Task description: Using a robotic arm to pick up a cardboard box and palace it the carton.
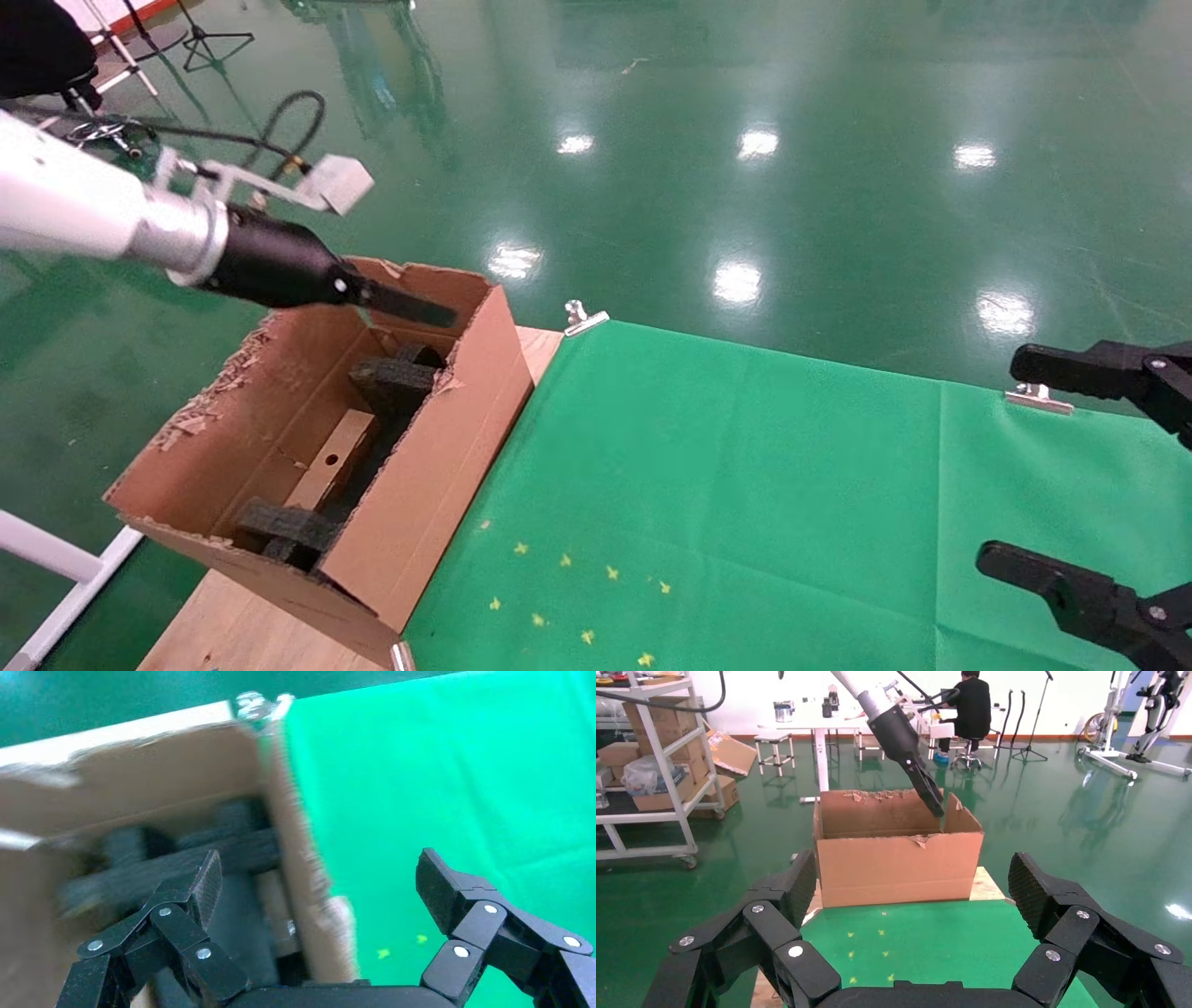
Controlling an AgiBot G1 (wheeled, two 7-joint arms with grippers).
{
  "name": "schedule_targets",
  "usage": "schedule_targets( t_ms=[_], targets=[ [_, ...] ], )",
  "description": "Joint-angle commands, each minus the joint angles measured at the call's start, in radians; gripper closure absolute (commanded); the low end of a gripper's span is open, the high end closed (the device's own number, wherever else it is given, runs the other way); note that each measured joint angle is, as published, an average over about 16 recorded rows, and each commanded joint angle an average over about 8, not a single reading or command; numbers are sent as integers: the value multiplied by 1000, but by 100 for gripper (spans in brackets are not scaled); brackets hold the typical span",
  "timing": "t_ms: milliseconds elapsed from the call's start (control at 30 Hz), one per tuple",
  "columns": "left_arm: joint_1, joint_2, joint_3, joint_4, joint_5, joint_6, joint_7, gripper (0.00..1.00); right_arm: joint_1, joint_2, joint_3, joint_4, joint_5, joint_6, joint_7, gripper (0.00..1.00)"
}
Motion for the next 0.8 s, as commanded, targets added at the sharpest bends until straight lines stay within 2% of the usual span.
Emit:
schedule_targets(
  t_ms=[33, 800],
  targets=[
    [24, -5, -22, -28, -22, 7, 15, 0, 0, 0, 0, 0, 0, 0, 0, 0],
    [395, -77, -344, -434, -345, 97, 242, 0, 0, 0, 0, 0, 0, 0, 0, 0]
  ],
)
